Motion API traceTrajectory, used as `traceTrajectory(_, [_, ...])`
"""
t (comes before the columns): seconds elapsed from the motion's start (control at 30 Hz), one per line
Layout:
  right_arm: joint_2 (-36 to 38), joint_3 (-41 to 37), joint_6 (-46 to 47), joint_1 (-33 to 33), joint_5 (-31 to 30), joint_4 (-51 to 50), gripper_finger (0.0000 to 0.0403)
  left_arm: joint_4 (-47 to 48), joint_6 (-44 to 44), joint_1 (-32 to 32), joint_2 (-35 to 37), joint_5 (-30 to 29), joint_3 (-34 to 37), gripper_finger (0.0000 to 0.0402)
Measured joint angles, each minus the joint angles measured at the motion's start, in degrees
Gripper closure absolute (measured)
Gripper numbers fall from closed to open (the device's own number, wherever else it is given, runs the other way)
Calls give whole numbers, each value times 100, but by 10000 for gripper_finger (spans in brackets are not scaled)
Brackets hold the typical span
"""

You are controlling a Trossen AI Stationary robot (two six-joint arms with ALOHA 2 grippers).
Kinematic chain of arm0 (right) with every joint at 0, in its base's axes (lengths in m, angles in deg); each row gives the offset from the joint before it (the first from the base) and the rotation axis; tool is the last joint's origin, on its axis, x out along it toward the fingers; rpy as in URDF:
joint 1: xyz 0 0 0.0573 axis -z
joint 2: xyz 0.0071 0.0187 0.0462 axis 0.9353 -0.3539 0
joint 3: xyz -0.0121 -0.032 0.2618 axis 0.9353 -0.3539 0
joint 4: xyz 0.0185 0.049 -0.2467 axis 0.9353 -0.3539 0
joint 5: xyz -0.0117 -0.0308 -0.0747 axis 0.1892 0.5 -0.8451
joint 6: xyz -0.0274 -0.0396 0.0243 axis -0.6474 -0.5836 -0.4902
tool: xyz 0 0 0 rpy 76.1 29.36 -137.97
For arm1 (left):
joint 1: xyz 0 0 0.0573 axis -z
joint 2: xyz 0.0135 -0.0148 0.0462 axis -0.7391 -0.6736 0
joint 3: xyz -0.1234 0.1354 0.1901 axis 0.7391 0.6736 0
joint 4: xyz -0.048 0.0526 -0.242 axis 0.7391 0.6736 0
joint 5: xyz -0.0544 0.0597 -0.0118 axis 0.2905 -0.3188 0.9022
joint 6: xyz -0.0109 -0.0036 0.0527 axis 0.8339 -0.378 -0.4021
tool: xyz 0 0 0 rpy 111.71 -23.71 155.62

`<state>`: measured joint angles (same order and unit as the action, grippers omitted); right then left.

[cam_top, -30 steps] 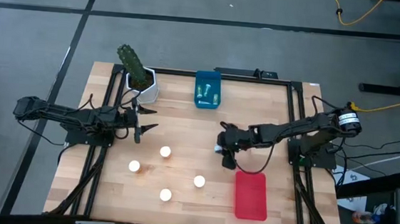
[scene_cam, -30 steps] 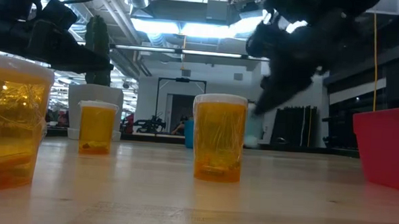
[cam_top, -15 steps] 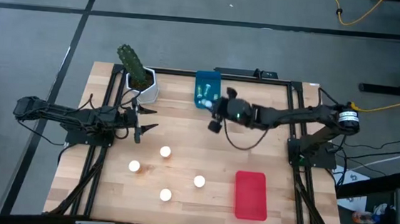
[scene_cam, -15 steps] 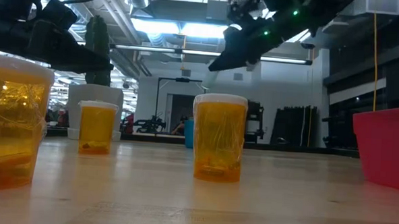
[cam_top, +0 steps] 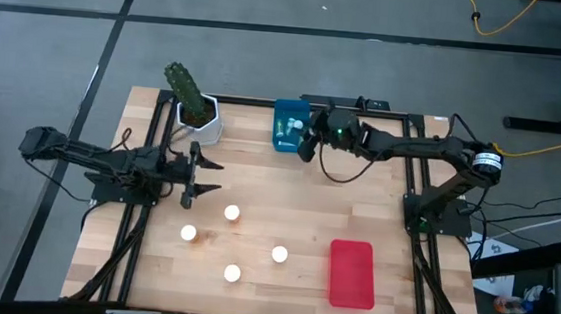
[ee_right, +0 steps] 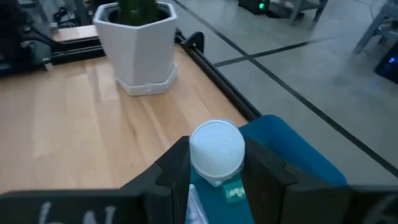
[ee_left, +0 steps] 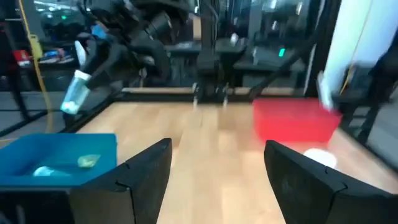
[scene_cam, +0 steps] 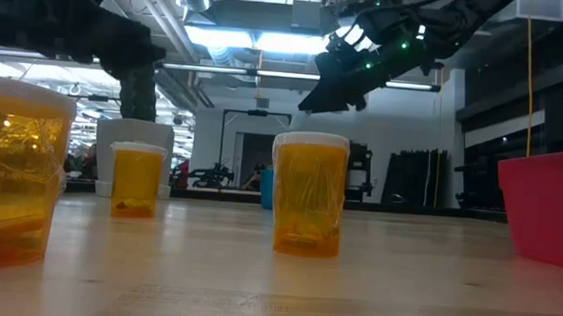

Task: Pick and place medicine bottles into bin by pill shape (circle, oval)
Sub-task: Put the small green pill bottle into the blue bin, then adjust the large orange pill bottles

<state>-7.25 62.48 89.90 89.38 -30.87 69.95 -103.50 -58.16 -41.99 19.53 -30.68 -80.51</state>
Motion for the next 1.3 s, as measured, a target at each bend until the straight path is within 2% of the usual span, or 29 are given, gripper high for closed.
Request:
traceTrajectory(0.07, [0, 0, 134, 67, 134, 19, 281, 367, -179, 231, -394, -384, -241, 154])
traceTrajectory(0.13, [0, 0, 255, 105, 304, 33, 281, 1204, -191, 432, -773, -875, -573, 154])
traceTrajectory(0.23, [0, 0, 259, 122, 365, 37, 281, 2637, 385, 658, -1224, -1410, -1104, 154])
traceTrajectory(0.37, [-22, 1, 258, 143, 354, 169, 281, 4086, 1539, 924, -1556, -1441, -1757, 154])
traceTrajectory(0.47, [-150, 3, 253, 140, 352, 514, 281, 4960, 2073, 1125, -1639, -1440, -2254, 154])
traceTrajectory(0.57, [-437, 49, 132, 139, 291, 700, 281, 5605, 2650, 1328, -1646, -1264, -2571, 154])
traceTrajectory(0.7, [-1003, 441, -97, 154, -143, 463, 280, 6373, 3546, 1604, -1634, -834, -2738, 154])
traceTrajectory(0.87, [-1411, 1202, -334, 154, -662, -439, 257, 7160, 4811, 1886, -1613, -238, -2762, 154])
traceTrajectory(1.13, [-1352, 2053, -391, 132, -618, -1960, 210, 7301, 6013, 2391, -1611, 82, -2762, 154])
traceTrajectory(1.3, [-1087, 2119, -331, 132, -613, -2782, 202, 7321, 6636, 2694, -1610, 492, -2762, 154])
